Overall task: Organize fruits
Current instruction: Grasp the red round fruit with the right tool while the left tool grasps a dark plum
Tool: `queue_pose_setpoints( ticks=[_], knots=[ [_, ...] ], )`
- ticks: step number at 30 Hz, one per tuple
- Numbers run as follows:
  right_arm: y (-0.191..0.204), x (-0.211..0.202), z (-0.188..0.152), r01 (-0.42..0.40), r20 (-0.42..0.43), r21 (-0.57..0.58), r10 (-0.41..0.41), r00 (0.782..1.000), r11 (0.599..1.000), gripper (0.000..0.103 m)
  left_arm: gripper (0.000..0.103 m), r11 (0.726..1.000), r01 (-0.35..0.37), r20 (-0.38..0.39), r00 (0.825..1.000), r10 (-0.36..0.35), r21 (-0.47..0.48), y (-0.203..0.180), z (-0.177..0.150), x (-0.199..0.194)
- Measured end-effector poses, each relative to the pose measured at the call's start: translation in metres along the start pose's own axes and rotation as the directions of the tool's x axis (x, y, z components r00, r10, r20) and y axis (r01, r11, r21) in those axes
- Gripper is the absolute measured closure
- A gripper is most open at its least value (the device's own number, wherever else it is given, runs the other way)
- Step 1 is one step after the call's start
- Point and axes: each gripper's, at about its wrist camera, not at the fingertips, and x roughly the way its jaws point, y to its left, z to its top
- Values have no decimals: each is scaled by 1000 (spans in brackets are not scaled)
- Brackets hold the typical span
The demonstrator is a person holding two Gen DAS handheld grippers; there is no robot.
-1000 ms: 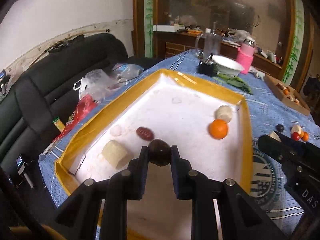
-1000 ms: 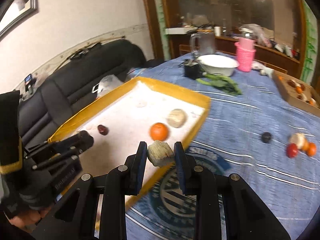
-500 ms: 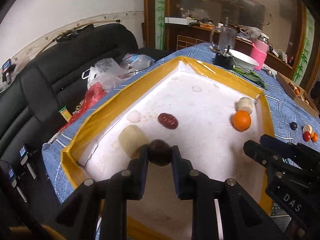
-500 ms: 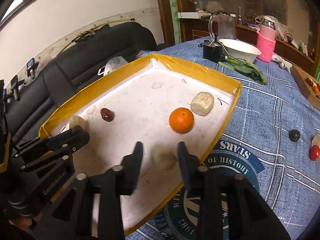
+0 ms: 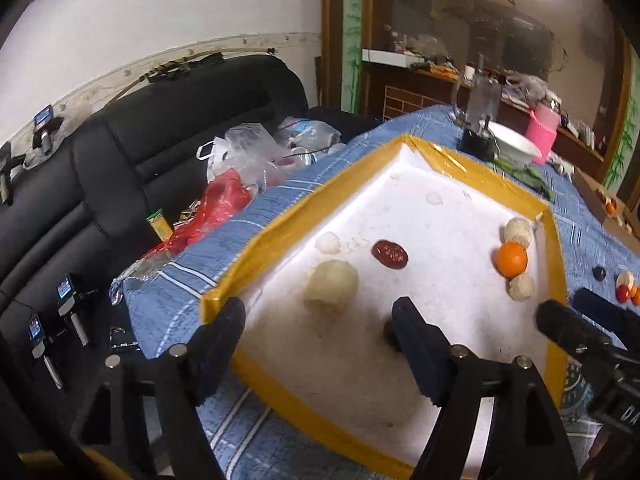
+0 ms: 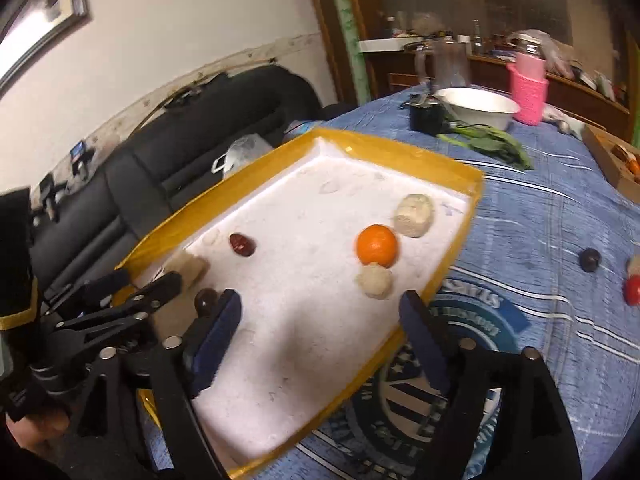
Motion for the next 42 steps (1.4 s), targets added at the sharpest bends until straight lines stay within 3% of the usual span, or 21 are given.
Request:
queue_pose_setpoints(
  ticks=[5, 7, 13, 17, 20, 23, 25, 26, 32, 33, 34, 42],
  knots=[
    [-32, -29, -1, 42, 49, 74, -46, 998, 996, 17, 21, 998, 22, 44, 999, -20, -52, -2, 6, -14],
    [-55, -45, -6, 102, 49, 104, -107, 993, 989, 16, 20, 998, 50, 69, 997, -47, -37, -15, 7, -23],
    [-143, -81, -40, 236, 13, 239, -246, 969, 942, 16, 16, 977, 166, 80, 981, -177, 133, -93, 0, -37],
    [-209, -106, -66, 301, -24, 374, -316, 949, 877, 16, 15, 939, 240, 34, 966, -255, 246, -158, -10, -35],
    [-236, -117, -72, 339, -36, 407, -356, 934, 848, 17, 15, 905, 280, -9, 956, -293, 320, -205, -13, -27],
    [-248, -115, -65, 341, -38, 408, -357, 933, 847, 22, 15, 877, 309, -51, 948, -313, 367, -241, -15, -19],
    [-253, -105, -55, 338, -39, 400, -352, 935, 852, 39, 15, 870, 310, -56, 948, -313, 383, -257, -13, -15],
    [-256, -98, -49, 334, -48, 398, -344, 938, 855, 42, 15, 868, 309, -58, 948, -312, 390, -262, -12, -13],
    [-259, -53, -20, 337, -74, 355, -334, 940, 872, 51, 15, 869, 304, -63, 951, -304, 391, -281, -1, 5],
    [-261, -49, -16, 343, -73, 353, -340, 938, 871, 59, 15, 868, 305, -64, 950, -305, 391, -284, 1, 8],
    [-264, -46, -13, 344, -75, 351, -340, 937, 871, 75, 15, 868, 307, -66, 950, -306, 391, -288, 1, 11],
    [-278, -72, -29, 333, -59, 376, -336, 940, 865, 75, 18, 844, 367, -117, 929, -350, 390, -335, 4, 36]
  ],
)
